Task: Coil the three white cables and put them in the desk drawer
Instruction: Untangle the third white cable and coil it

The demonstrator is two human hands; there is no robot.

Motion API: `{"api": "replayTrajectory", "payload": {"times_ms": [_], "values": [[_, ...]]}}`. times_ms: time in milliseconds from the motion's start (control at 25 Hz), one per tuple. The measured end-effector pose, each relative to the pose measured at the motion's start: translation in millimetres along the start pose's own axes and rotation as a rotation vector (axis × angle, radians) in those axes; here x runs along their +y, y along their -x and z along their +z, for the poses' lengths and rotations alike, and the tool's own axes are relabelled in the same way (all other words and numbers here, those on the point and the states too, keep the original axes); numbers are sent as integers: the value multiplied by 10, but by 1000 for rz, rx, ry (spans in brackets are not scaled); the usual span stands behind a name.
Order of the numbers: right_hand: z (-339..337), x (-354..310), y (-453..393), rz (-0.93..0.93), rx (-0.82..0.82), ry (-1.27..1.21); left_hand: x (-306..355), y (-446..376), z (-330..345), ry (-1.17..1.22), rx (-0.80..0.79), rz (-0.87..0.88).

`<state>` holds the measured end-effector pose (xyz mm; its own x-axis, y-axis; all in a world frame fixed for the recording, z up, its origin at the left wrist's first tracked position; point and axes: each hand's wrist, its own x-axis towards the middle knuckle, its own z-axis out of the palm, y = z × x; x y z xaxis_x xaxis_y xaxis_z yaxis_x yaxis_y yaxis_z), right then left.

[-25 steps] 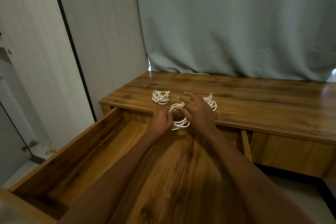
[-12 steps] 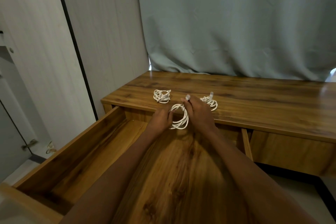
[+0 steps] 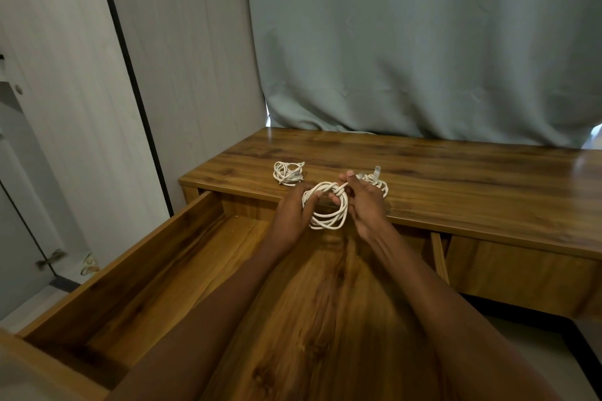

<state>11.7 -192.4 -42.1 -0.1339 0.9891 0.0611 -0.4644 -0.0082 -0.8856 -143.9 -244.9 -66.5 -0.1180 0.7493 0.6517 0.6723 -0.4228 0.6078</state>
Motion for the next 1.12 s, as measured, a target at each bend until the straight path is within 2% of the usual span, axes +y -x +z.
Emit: {"api": "replayTrajectory", "payload": {"times_ms": [280,440,560,640,760,920,1040,1120], "values": [[58,21,36,132,-28,-53,-96,43,-37,8,-9,6],[76,94,54,137,-26,121,-118,38,-8,-2,-12,-6],[69,106,67,103,-195,240,-192,28,-2,28,52,-67],[58,131,71,3,-267,391,-240,22,-22,104,42,-111],[48,192,70,-241,-256,647,-155,-3,-72,338,-26,-199],[-52,206,-7,-339,-164,722,-42,-53,-171,629,-125,-507],[-133,223,-56,-398,-136,807,-114,-56,-238,743,-222,-564],[-152,249,-69,-442,-122,876,-109,-45,-245,770,-227,-567]]}}
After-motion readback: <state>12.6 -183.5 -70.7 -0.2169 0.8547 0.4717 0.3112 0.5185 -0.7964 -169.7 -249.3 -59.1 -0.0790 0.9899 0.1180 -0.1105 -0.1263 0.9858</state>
